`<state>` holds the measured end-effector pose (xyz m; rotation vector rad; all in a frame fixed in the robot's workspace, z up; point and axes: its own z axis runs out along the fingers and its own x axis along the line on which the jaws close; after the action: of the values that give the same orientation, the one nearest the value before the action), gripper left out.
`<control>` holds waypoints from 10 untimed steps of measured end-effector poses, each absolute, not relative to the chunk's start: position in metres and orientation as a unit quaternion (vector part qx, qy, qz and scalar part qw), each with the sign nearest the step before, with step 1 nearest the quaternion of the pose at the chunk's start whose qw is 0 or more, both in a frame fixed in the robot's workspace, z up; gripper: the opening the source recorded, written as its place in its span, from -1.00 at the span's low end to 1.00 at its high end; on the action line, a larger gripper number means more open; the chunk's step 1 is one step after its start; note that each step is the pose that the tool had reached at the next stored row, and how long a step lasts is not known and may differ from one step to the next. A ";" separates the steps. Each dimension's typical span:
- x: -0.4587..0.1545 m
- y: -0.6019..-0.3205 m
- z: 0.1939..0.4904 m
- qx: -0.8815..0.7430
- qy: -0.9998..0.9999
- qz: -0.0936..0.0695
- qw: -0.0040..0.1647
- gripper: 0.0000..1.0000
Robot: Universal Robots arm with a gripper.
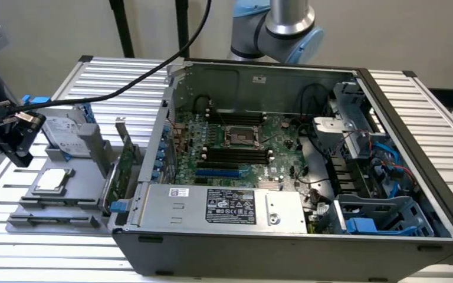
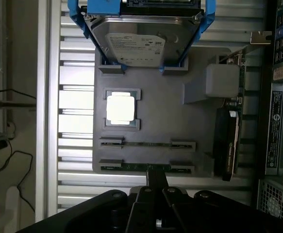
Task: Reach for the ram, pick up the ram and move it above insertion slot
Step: 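Pick up the ram and move it above insertion slot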
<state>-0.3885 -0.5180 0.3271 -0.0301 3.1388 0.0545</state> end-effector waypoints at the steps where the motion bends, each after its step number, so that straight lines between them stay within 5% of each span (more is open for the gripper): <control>1: -0.388 -0.518 0.327 -0.010 1.000 0.017 0.001 -0.79; 10: -0.389 -0.518 0.327 -0.048 0.999 0.017 0.000 -0.79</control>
<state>-0.3887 -0.5180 0.3266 -0.1504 3.1366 0.0545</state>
